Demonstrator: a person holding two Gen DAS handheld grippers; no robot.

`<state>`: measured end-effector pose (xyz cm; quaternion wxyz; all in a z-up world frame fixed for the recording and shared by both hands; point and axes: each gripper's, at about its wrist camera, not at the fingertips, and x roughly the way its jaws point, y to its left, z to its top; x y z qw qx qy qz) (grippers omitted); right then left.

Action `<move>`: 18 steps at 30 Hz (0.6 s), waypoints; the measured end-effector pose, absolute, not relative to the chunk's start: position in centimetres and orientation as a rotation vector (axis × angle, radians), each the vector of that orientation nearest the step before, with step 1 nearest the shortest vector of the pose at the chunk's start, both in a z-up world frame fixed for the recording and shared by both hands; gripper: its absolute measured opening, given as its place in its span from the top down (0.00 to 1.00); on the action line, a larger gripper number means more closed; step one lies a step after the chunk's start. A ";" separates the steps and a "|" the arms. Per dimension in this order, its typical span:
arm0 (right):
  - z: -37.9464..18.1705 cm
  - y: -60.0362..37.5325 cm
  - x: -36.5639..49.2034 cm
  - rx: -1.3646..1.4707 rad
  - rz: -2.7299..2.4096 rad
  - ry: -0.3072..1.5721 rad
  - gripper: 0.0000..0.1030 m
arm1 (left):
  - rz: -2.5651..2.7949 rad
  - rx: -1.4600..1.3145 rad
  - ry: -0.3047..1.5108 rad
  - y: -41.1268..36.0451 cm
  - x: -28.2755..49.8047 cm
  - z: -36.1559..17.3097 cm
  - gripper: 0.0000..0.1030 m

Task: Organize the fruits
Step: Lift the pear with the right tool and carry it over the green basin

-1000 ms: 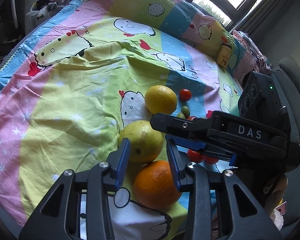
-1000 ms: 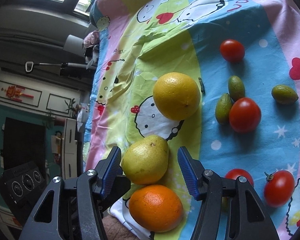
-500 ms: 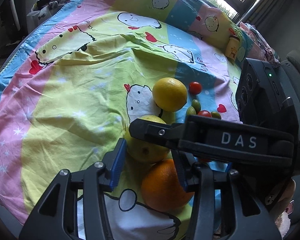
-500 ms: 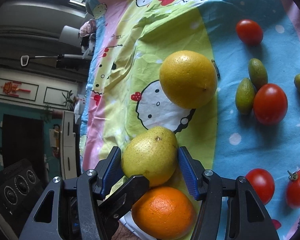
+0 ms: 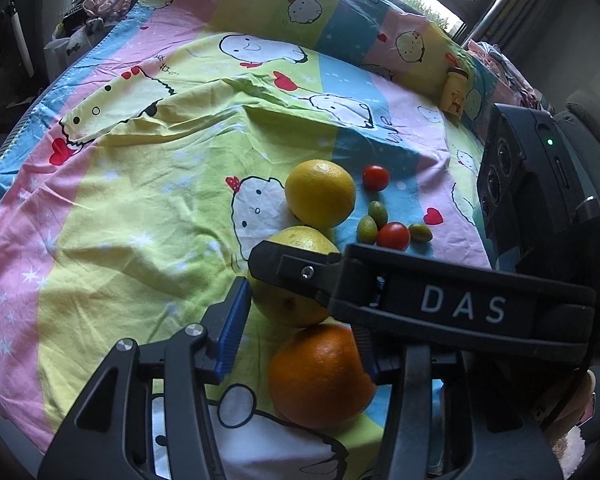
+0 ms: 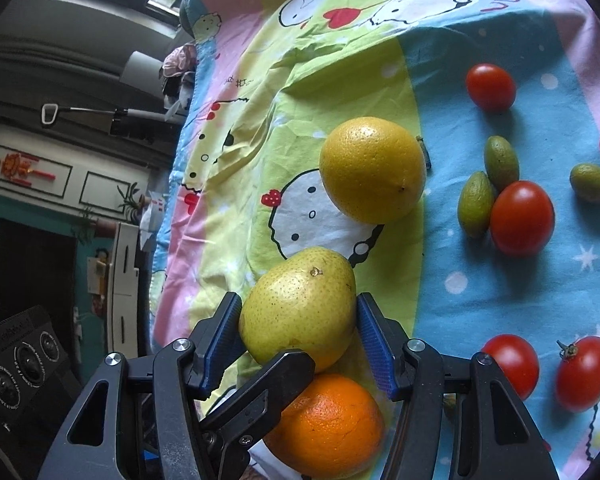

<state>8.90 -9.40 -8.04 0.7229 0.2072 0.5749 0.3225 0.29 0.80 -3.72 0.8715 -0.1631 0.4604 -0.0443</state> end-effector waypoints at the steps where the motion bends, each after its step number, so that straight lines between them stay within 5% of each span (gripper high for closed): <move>1: -7.7 -9.6 8.8 0.458 0.709 1.258 0.41 | -0.100 -0.337 0.951 0.6 0.3 -3.5 0.53; 18: -2.8 -14.3 7.3 0.444 0.633 1.059 0.41 | -0.216 -0.289 0.781 -3.6 -0.1 -0.1 0.53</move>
